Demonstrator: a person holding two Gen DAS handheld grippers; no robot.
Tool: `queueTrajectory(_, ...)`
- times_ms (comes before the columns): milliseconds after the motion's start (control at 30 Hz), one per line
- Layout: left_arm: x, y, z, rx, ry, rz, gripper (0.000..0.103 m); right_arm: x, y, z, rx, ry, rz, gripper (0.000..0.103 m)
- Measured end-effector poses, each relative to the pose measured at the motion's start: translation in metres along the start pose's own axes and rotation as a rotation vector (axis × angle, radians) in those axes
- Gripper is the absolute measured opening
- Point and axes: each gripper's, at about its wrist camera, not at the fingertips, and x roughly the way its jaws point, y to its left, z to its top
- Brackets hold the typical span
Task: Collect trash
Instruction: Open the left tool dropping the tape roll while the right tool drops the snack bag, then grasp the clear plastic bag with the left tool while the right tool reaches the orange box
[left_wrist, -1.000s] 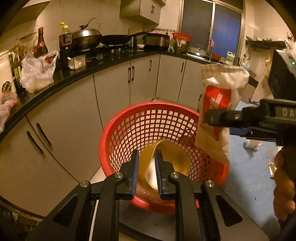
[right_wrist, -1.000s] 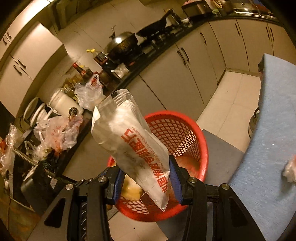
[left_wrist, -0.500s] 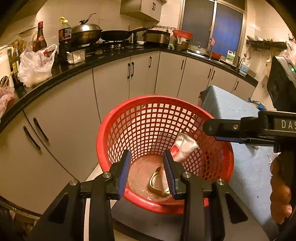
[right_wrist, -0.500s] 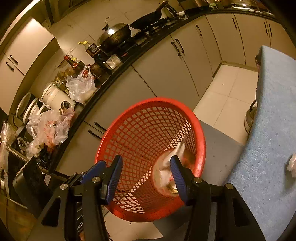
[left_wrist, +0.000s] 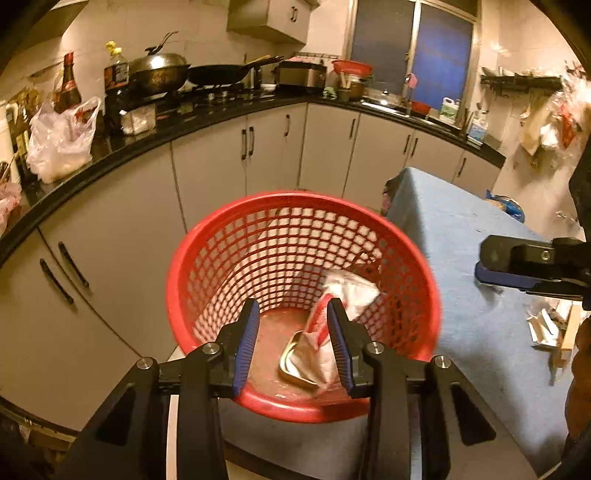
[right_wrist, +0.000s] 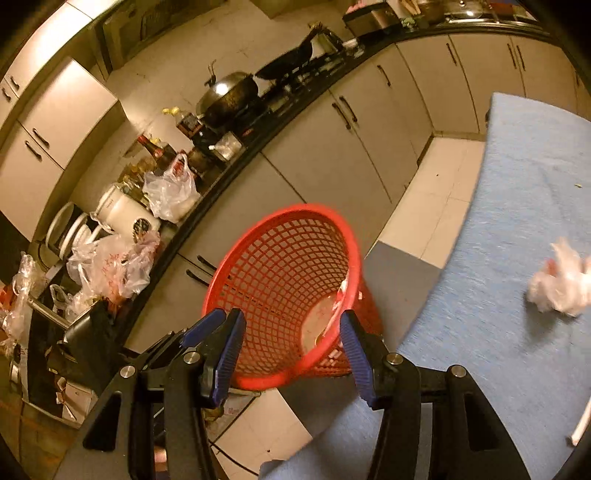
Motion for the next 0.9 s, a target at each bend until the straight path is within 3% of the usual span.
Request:
queueTrajectory(233,-0.013,-0.023,0.004,0.05,-0.031,-0.019,0.043,-0.053,-0.019,-0.016,0.028,-0.076,-0.017,0.058)
queueTrajectory(367,-0.006,-0.023,0.005,0.033,-0.005,0.002,0.044,-0.071,-0.032,-0.029,0.057,-0.089,-0.022,0.058)
queueTrajectory(567,-0.017,-0.055,0.006,0.079,-0.02,-0.081,0.045,-0.13,-0.055,-0.051,0.093,-0.181,-0.053,0.058)
queueTrajectory(667,-0.019,-0.086,0.006,0.128,-0.012,-0.138,0.046,-0.162,-0.069,-0.06,0.116,-0.24,-0.112,0.058)
queueTrajectory(900,-0.011,-0.153,-0.008,0.194,0.061,-0.247,0.047,-0.222,-0.115,-0.096,0.216,-0.31,-0.157,0.058)
